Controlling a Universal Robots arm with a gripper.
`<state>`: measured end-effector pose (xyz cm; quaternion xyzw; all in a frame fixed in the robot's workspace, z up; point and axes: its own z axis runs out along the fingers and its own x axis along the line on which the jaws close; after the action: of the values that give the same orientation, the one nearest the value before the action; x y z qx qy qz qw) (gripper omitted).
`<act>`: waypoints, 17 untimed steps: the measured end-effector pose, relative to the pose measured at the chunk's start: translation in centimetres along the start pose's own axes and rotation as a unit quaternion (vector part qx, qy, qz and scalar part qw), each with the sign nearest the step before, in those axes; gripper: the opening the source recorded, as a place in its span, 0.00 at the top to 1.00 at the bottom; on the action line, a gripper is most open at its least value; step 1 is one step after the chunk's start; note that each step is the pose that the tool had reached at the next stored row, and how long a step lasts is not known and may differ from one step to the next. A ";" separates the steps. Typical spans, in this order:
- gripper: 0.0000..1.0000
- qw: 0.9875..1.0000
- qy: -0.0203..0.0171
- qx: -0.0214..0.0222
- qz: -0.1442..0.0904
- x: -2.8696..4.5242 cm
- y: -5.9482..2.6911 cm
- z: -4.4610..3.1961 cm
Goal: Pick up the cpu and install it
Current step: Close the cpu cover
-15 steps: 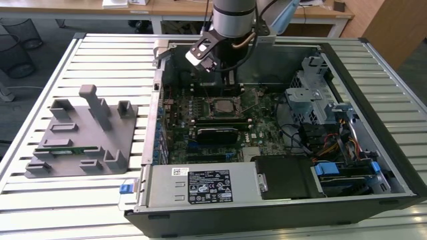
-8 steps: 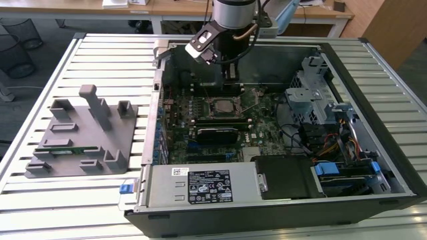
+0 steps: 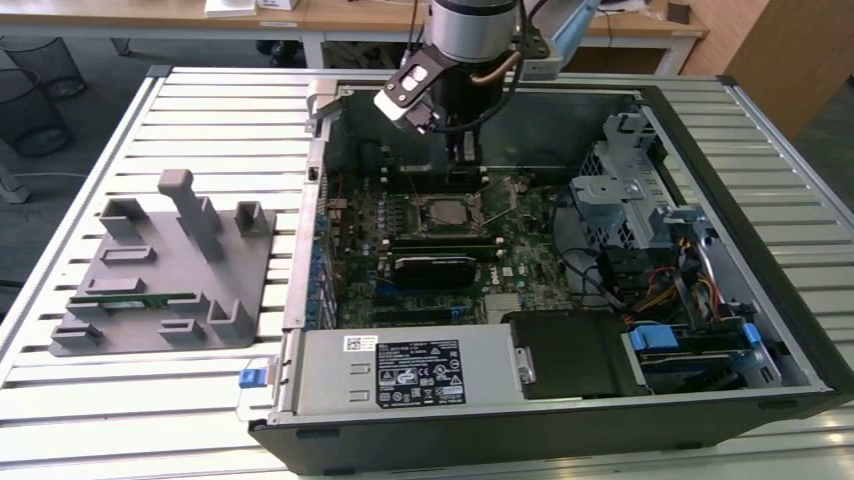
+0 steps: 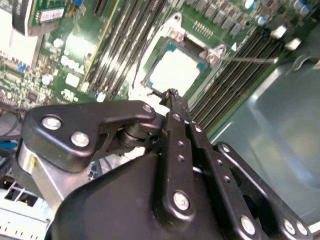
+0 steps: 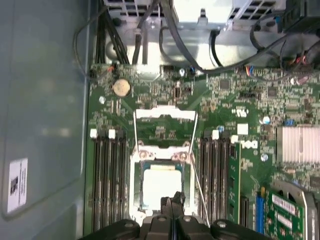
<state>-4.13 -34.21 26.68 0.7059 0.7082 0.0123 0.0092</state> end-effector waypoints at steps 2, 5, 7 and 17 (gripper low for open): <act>0.89 1.000 0.000 0.001 0.000 -0.01 0.60 0.02; 0.89 1.000 0.000 0.002 0.000 -0.01 1.46 0.04; 0.89 1.000 0.000 0.003 0.000 -0.02 1.94 0.05; 0.89 1.000 0.000 0.005 0.000 -0.02 4.23 0.27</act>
<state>0.11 -34.22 26.54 0.7059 0.7083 0.0084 0.0053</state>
